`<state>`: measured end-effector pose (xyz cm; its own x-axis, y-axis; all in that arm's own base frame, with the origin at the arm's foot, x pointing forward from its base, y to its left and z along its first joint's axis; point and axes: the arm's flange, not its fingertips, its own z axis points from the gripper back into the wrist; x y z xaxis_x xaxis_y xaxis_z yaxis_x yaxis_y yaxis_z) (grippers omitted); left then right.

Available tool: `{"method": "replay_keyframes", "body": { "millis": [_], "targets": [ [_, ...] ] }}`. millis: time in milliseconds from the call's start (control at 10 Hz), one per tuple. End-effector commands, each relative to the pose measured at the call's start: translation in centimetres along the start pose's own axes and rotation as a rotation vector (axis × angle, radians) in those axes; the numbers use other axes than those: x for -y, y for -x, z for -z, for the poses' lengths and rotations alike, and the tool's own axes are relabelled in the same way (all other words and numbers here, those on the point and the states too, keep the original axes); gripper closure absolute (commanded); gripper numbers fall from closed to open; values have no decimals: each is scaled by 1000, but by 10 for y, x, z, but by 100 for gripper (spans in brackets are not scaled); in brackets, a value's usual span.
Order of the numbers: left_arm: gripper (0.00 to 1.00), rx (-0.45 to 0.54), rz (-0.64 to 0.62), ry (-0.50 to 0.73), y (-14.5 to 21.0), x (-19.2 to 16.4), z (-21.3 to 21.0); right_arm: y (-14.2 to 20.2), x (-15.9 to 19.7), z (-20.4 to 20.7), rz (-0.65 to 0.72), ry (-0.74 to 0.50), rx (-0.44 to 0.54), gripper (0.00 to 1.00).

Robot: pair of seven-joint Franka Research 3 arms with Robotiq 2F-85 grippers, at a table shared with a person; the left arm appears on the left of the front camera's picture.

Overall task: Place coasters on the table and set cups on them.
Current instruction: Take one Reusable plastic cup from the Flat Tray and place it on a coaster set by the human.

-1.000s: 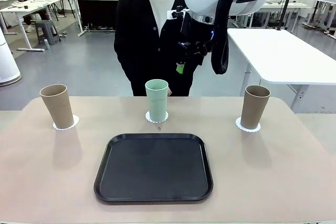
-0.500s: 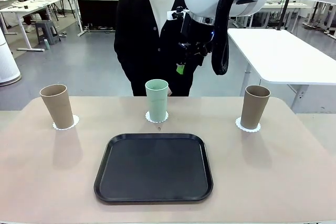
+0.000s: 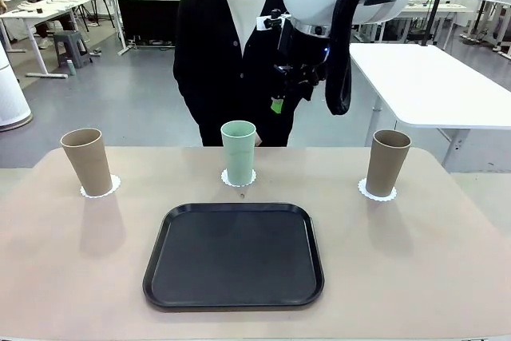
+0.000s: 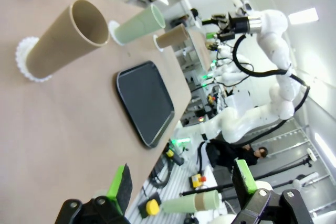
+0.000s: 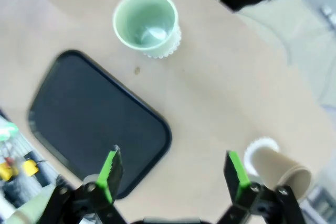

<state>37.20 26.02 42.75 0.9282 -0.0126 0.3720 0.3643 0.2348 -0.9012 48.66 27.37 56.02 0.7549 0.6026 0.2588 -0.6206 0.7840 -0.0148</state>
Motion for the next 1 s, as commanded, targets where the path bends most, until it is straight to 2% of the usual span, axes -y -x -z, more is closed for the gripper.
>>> {"method": "replay_keyframes", "body": {
  "millis": [0,200,400,700,900],
  "targets": [
    [0,1,3,-3,0,2,-1,79,17,-22,177,19,8,0],
    [0,1,3,-3,0,2,-1,138,39,-39,282,-5,36,0],
    [0,1,3,-3,0,2,-1,191,81,-55,414,-119,118,0],
    [0,1,3,-3,0,2,-1,241,157,-63,542,-490,309,0],
    [0,1,3,-3,0,2,-1,268,196,-59,576,-674,413,0]
  ]
}}
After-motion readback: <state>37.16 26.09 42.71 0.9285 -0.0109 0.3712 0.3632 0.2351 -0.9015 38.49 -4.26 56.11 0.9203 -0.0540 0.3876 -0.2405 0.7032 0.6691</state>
